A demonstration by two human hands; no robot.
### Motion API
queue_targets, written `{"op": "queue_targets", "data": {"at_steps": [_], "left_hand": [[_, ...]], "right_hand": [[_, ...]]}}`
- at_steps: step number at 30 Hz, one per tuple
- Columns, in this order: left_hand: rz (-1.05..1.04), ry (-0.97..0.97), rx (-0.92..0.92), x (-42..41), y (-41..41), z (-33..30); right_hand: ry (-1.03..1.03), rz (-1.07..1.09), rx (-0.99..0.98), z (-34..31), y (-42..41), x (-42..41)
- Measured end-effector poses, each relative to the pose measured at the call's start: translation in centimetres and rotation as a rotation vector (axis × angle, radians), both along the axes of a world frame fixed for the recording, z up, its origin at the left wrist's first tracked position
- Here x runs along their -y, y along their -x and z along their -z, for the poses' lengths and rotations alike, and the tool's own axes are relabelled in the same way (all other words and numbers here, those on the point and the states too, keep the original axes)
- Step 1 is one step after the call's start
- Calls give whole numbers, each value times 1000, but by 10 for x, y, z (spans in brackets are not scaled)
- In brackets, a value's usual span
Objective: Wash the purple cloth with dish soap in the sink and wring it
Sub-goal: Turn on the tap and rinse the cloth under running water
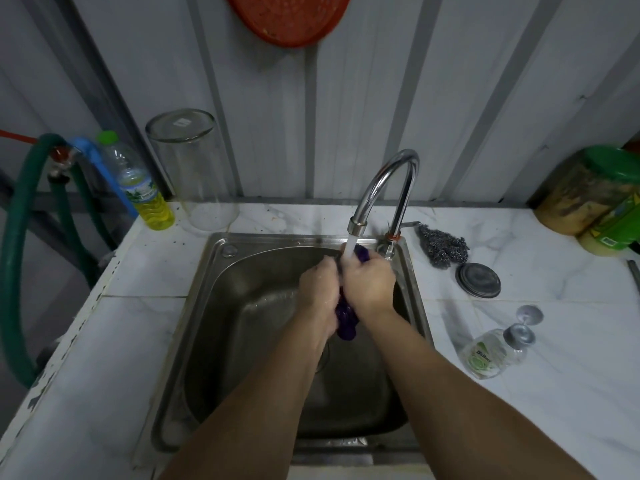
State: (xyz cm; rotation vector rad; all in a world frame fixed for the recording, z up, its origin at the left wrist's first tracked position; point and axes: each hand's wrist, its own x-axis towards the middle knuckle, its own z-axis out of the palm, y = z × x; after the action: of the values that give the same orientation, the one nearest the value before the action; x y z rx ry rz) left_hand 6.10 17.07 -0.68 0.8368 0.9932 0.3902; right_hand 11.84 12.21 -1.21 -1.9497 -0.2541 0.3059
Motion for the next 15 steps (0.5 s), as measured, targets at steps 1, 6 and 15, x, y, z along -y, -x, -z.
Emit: {"op": "queue_targets", "data": {"at_steps": [1,6,15], "left_hand": [[0,-12,2,1,-1,-1],[-24,145,170,-3,2,6],[175,-133,-106,-7,4,16]], "right_hand": [[-17,24,-112,2,-6,-1],[-341,26,-774,13,4,7],[-575,-188,-638,15,-7,21]]}}
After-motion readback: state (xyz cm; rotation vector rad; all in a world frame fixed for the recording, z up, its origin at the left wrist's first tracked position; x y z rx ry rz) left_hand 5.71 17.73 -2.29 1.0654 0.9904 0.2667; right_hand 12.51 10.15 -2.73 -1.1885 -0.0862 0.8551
